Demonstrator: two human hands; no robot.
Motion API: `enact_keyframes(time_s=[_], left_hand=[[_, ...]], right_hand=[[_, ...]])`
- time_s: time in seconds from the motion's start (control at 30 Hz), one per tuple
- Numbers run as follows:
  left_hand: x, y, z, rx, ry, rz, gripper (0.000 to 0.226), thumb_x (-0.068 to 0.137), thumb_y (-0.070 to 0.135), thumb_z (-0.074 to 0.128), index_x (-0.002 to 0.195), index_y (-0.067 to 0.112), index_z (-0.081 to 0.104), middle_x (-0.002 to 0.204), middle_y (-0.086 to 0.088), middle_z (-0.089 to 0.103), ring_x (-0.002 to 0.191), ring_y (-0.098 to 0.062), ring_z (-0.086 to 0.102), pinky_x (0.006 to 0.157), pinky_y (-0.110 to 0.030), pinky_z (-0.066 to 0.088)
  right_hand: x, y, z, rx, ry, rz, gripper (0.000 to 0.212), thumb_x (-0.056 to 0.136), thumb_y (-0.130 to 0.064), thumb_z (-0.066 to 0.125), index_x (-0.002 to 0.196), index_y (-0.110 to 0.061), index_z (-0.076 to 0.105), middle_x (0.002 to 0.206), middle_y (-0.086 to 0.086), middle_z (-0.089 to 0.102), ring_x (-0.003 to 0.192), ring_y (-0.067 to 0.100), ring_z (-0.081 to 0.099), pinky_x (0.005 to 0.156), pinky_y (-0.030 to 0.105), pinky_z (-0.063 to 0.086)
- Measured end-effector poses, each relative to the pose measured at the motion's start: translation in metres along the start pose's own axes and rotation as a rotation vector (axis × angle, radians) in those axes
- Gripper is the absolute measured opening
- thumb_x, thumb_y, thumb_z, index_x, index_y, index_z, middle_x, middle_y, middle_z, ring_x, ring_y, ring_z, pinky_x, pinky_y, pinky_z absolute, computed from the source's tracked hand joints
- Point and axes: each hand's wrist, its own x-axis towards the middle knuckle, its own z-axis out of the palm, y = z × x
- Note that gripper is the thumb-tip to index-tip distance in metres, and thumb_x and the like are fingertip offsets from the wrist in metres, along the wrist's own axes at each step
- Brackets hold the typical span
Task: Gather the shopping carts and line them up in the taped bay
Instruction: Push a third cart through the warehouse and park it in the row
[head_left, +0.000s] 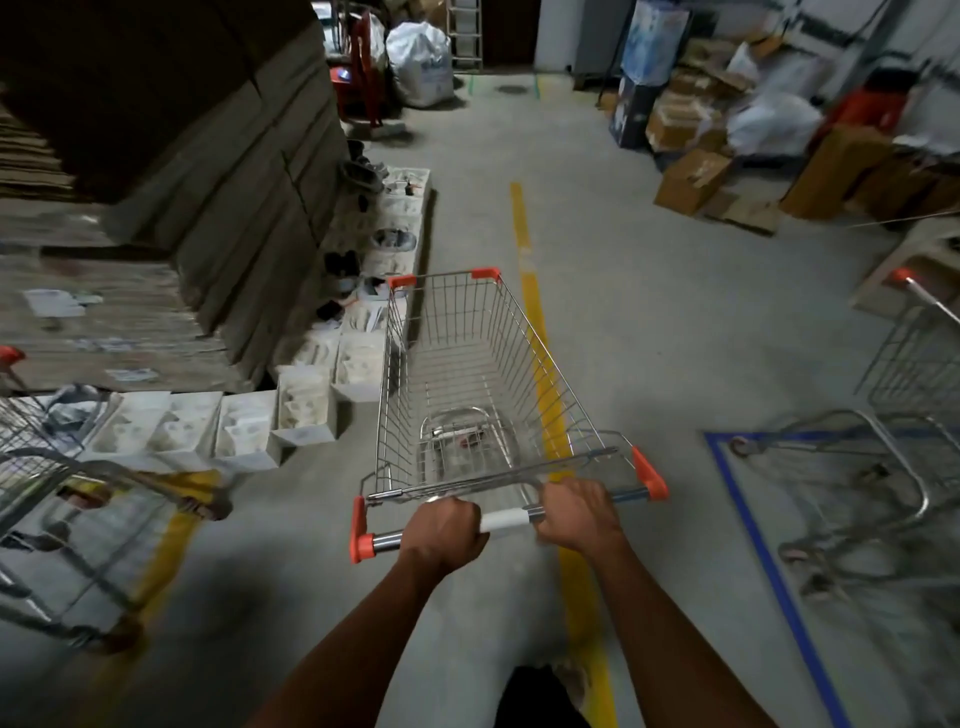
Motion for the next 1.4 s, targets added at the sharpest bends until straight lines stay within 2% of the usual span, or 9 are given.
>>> enact_keyframes(time_s=[0.27, 0.43, 0.6, 0.87, 1.0, 1.13, 1.2, 1.3, 1.4], left_hand=[[0.04, -0.041, -0.007, 0.058, -0.006, 0.116, 0.035, 0.092, 0.047, 0.048, 0.097, 0.019, 0.068, 0.087, -0.006, 0.069, 0.077, -0.027, 0.066, 0.065, -0.033, 0.045], [0.09, -0.073, -0.022, 0.076, -0.06, 0.159, 0.036, 0.089, 0.049, 0.047, 0.094, 0.019, 0.067, 0.09, -0.006, 0.069, 0.079, -0.03, 0.067, 0.069, -0.038, 0.051], [0.147, -0.106, -0.037, 0.123, -0.088, 0.203, 0.035, 0.088, 0.05, 0.049, 0.093, 0.021, 0.067, 0.09, -0.003, 0.071, 0.081, -0.027, 0.068, 0.07, -0.035, 0.051], [0.23, -0.135, -0.061, 0.134, -0.073, 0.338, 0.038, 0.087, 0.05, 0.052, 0.088, 0.017, 0.069, 0.085, -0.005, 0.073, 0.078, -0.031, 0.071, 0.069, -0.034, 0.052], [0.271, -0.157, -0.069, 0.127, -0.083, 0.433, 0.031, 0.087, 0.048, 0.059, 0.085, 0.02, 0.07, 0.077, -0.001, 0.072, 0.069, -0.023, 0.07, 0.063, -0.031, 0.052], [0.313, -0.183, -0.077, 0.095, -0.138, 0.52, 0.029, 0.091, 0.048, 0.056, 0.097, 0.023, 0.07, 0.085, 0.0, 0.072, 0.074, -0.019, 0.069, 0.066, -0.031, 0.055], [0.334, -0.196, -0.079, 0.083, -0.181, 0.556, 0.028, 0.093, 0.044, 0.057, 0.102, 0.021, 0.07, 0.088, 0.0, 0.072, 0.072, -0.015, 0.067, 0.066, -0.026, 0.052], [0.359, -0.212, -0.083, 0.079, -0.224, 0.626, 0.027, 0.095, 0.043, 0.059, 0.104, 0.02, 0.07, 0.088, 0.001, 0.073, 0.066, -0.01, 0.06, 0.062, -0.023, 0.047], [0.389, -0.227, -0.095, 0.103, -0.193, 0.751, 0.032, 0.092, 0.045, 0.055, 0.099, 0.019, 0.072, 0.086, -0.002, 0.073, 0.071, -0.018, 0.069, 0.064, -0.029, 0.054]], right_hand=[[0.039, -0.01, 0.003, 0.04, -0.009, 0.073, 0.034, 0.086, -0.042, 0.056, 0.103, -0.017, 0.07, 0.106, 0.005, 0.072, 0.098, 0.03, 0.07, 0.083, 0.033, 0.052], [0.077, -0.016, -0.002, 0.117, 0.048, 0.142, 0.029, 0.088, -0.045, 0.057, 0.098, -0.02, 0.068, 0.098, 0.004, 0.072, 0.092, 0.029, 0.07, 0.075, 0.033, 0.051], [0.12, -0.022, -0.007, 0.157, 0.057, 0.265, 0.033, 0.061, -0.048, 0.081, 0.061, -0.019, 0.065, 0.058, 0.003, 0.064, 0.051, 0.025, 0.063, 0.047, 0.029, 0.046], [0.178, -0.018, -0.026, 0.227, 0.057, 0.374, 0.03, 0.082, -0.045, 0.062, 0.093, -0.019, 0.073, 0.09, 0.002, 0.074, 0.083, 0.028, 0.071, 0.068, 0.033, 0.05], [0.205, -0.023, -0.039, 0.224, 0.034, 0.471, 0.024, 0.085, -0.041, 0.066, 0.095, -0.021, 0.074, 0.089, 0.0, 0.074, 0.081, 0.025, 0.071, 0.067, 0.031, 0.051], [0.232, -0.036, -0.058, 0.261, 0.062, 0.575, 0.022, 0.081, -0.042, 0.075, 0.09, -0.022, 0.075, 0.081, 0.0, 0.073, 0.07, 0.022, 0.07, 0.061, 0.028, 0.045], [0.249, -0.045, -0.062, 0.261, 0.045, 0.623, 0.023, 0.084, -0.043, 0.073, 0.096, -0.024, 0.074, 0.085, -0.001, 0.074, 0.074, 0.02, 0.07, 0.063, 0.027, 0.043], [0.269, -0.055, -0.068, 0.246, 0.008, 0.737, 0.029, 0.067, -0.049, 0.084, 0.075, -0.024, 0.072, 0.066, -0.001, 0.068, 0.056, 0.018, 0.066, 0.054, 0.025, 0.035], [0.295, -0.061, -0.061, 0.277, 0.024, 0.845, 0.039, 0.044, -0.047, 0.093, 0.053, -0.025, 0.061, 0.044, -0.002, 0.052, 0.034, 0.015, 0.051, 0.045, 0.021, 0.026]])
